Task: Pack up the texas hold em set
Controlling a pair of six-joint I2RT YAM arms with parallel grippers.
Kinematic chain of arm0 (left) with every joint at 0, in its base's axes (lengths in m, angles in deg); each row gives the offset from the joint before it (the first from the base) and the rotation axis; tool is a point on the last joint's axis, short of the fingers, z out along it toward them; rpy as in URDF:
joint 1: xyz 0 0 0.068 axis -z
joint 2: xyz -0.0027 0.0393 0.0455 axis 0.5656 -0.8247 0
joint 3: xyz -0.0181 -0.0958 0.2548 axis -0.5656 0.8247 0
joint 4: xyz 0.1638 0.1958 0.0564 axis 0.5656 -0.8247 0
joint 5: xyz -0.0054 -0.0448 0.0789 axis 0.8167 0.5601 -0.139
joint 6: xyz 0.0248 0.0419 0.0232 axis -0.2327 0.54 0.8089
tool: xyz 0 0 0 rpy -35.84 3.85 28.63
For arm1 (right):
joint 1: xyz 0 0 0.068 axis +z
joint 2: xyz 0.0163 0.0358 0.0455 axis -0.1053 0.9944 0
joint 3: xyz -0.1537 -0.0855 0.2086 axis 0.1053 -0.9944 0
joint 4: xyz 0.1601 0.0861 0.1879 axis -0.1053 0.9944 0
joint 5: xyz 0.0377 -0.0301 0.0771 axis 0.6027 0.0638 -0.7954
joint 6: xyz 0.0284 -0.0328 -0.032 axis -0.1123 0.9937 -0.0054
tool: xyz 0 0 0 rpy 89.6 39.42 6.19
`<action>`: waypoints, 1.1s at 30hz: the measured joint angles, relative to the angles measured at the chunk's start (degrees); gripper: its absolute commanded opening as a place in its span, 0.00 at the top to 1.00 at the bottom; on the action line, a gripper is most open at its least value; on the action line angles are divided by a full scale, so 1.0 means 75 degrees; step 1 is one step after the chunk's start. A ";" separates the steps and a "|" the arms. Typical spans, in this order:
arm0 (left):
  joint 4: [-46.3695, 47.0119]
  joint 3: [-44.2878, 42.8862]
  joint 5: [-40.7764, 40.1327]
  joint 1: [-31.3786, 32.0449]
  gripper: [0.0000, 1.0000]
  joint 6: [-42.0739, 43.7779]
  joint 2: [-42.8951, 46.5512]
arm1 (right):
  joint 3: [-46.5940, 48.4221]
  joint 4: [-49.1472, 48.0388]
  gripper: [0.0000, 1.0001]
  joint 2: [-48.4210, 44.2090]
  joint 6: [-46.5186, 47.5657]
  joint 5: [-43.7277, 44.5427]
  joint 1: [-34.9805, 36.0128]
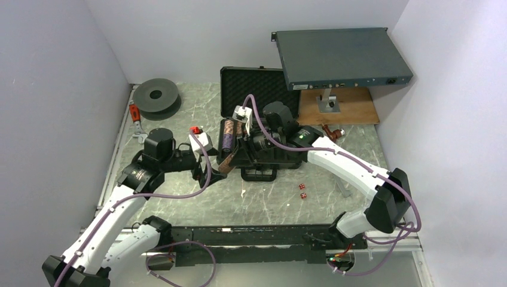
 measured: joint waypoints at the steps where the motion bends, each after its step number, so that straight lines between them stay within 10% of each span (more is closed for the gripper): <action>1: -0.0003 0.0000 0.0017 0.0000 0.08 0.0000 -0.0052 | 0.0006 0.0000 1.00 0.0000 0.0003 -0.0050 0.0015; 26: -0.0353 -0.0347 0.0828 0.0204 0.44 0.0038 -0.1189 | 0.0044 0.0105 1.00 -0.0306 0.0064 -0.0289 0.0108; 33: -0.0373 -0.0361 0.0883 0.0248 0.39 0.0038 -0.1204 | 0.0044 0.0108 1.00 -0.0306 0.0067 -0.0286 0.0117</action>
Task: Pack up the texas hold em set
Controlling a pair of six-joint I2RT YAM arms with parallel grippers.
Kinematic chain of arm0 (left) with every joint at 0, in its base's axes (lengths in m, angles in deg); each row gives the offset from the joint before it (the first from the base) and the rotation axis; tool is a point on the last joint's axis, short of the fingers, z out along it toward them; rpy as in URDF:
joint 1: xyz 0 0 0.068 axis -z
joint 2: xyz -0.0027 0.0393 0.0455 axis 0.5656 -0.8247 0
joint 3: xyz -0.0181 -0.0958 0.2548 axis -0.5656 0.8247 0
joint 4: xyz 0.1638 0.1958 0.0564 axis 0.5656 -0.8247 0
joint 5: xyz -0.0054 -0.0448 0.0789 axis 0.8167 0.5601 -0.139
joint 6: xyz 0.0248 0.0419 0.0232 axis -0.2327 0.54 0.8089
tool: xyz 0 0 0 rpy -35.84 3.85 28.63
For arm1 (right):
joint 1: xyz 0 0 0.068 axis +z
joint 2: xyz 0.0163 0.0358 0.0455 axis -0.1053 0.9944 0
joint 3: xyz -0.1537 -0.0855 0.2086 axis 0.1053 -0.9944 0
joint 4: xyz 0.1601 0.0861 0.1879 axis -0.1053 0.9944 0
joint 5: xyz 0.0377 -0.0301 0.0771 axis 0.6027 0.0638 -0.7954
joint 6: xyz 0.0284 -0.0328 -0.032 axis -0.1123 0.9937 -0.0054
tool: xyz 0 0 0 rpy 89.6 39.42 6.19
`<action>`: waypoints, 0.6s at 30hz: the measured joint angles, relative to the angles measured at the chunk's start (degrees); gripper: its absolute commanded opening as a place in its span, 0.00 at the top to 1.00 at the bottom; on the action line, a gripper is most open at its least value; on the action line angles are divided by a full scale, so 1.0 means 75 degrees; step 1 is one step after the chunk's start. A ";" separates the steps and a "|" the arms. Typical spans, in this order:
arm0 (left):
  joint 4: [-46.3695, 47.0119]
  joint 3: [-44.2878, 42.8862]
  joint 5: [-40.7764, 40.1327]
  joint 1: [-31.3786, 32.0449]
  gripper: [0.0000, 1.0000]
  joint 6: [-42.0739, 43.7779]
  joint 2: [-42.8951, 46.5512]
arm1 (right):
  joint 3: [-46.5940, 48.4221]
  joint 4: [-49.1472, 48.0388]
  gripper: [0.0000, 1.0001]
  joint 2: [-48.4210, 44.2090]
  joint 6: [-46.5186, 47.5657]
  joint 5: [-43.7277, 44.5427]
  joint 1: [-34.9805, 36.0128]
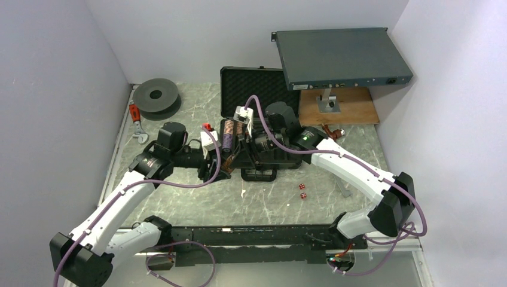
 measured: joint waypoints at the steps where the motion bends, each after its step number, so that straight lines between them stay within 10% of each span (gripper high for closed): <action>1: 0.0000 0.0000 0.0000 0.0000 0.39 0.0000 0.0000 | 0.0000 0.0000 1.00 0.0000 0.0003 0.0000 0.0006; 18: 0.0009 0.0000 0.0000 0.0000 0.18 -0.0012 0.0006 | 0.0000 0.0000 1.00 0.0000 0.0003 0.0003 0.0052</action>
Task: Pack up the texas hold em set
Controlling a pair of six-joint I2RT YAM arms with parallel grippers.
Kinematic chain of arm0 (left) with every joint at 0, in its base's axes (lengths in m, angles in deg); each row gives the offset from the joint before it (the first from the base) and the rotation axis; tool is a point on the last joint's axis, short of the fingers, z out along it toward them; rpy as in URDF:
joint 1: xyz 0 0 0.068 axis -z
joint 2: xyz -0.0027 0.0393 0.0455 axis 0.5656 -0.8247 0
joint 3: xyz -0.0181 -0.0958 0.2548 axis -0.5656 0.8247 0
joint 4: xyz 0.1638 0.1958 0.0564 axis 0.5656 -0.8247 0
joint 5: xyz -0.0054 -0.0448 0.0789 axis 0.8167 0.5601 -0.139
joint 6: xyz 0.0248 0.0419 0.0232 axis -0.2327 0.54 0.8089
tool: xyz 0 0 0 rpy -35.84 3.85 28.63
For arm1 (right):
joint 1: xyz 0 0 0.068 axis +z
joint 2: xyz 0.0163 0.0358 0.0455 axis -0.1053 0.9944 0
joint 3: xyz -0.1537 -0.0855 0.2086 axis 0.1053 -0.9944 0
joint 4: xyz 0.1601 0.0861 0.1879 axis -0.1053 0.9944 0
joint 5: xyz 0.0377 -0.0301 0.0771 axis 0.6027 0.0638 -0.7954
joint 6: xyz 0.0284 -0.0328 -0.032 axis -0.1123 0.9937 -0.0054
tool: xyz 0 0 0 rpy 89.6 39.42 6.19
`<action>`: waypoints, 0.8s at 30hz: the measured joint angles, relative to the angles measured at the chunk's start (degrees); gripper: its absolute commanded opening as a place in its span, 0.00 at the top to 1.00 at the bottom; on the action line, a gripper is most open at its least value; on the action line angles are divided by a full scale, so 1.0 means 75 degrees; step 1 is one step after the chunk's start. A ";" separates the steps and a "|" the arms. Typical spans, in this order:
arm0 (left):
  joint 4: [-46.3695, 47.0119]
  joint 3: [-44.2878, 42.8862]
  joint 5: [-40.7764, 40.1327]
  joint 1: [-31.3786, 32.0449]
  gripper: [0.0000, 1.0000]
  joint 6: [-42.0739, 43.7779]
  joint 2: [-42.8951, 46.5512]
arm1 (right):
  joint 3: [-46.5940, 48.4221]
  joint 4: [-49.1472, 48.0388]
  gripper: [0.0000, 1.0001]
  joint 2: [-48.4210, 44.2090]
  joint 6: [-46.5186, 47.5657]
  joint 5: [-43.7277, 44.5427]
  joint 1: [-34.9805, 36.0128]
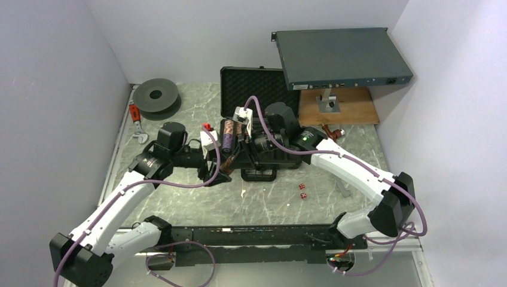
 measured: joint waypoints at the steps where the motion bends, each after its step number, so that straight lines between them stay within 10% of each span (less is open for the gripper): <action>1: 0.0000 0.0000 0.0000 0.0000 0.18 -0.0003 0.0006 | 0.0000 0.0000 1.00 0.0000 0.0000 0.0000 0.0003; 15: -0.0114 -0.0058 0.0029 0.0029 1.00 -0.0029 0.0015 | 0.0000 -0.0006 0.98 0.0000 0.0070 0.0157 0.0015; 24: -0.0143 -0.0087 -0.0085 0.0029 1.00 -0.0035 -0.0079 | 0.0000 -0.0026 0.14 0.0000 0.0026 0.0245 0.0026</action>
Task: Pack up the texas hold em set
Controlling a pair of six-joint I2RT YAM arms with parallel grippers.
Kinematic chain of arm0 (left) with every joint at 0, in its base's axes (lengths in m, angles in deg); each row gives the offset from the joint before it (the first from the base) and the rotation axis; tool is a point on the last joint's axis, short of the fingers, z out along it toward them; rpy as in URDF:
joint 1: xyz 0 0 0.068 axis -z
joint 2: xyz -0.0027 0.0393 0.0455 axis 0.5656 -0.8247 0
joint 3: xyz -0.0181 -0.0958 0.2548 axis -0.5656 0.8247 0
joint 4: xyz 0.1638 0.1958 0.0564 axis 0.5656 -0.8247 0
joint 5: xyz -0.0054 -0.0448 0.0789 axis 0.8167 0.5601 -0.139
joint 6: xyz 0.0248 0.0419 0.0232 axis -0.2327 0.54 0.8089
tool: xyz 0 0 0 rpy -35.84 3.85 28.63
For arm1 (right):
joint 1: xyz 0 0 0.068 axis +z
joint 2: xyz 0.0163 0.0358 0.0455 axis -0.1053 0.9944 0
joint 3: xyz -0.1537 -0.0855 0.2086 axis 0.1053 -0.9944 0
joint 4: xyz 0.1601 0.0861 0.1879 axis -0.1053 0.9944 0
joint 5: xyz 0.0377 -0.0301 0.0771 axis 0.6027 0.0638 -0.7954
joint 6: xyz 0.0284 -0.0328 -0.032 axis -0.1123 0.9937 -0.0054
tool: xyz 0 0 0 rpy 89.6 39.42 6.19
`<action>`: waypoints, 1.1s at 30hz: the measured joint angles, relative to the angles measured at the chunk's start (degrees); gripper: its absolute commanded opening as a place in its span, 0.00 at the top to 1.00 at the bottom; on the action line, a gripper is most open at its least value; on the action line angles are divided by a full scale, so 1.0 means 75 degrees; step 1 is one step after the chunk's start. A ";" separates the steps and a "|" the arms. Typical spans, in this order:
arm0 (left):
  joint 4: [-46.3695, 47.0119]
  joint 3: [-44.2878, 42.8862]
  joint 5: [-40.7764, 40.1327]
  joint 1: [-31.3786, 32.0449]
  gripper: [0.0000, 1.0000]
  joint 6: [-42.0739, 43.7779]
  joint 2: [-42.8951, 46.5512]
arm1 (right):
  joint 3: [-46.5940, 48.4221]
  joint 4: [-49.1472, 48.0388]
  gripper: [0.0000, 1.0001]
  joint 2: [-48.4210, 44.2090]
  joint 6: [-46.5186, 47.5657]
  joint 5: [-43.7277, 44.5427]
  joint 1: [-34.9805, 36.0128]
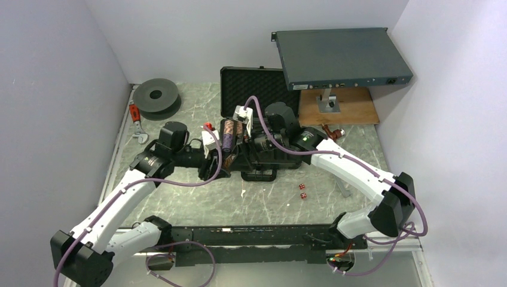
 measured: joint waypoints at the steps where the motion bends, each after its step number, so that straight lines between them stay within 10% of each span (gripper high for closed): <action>1: -0.0029 0.0000 -0.0052 0.0000 1.00 -0.0003 -0.0032 | 0.0006 -0.0038 0.10 -0.0009 0.0000 0.0029 0.0003; 11: -0.0189 0.0000 -0.0632 -0.0003 1.00 -0.0125 -0.0128 | 0.0041 -0.0105 0.00 -0.0189 -0.0172 0.1938 0.0032; 20: -0.0017 -0.0012 -0.1635 0.0003 1.00 -0.1078 -0.0385 | 0.0041 -0.0102 0.00 -0.0510 -0.0717 0.6161 0.0038; 33: 0.0119 -0.1338 -0.4709 0.0956 1.00 -0.3789 -0.3010 | 0.0041 -0.0108 0.00 -0.0699 -0.1116 0.9168 0.0114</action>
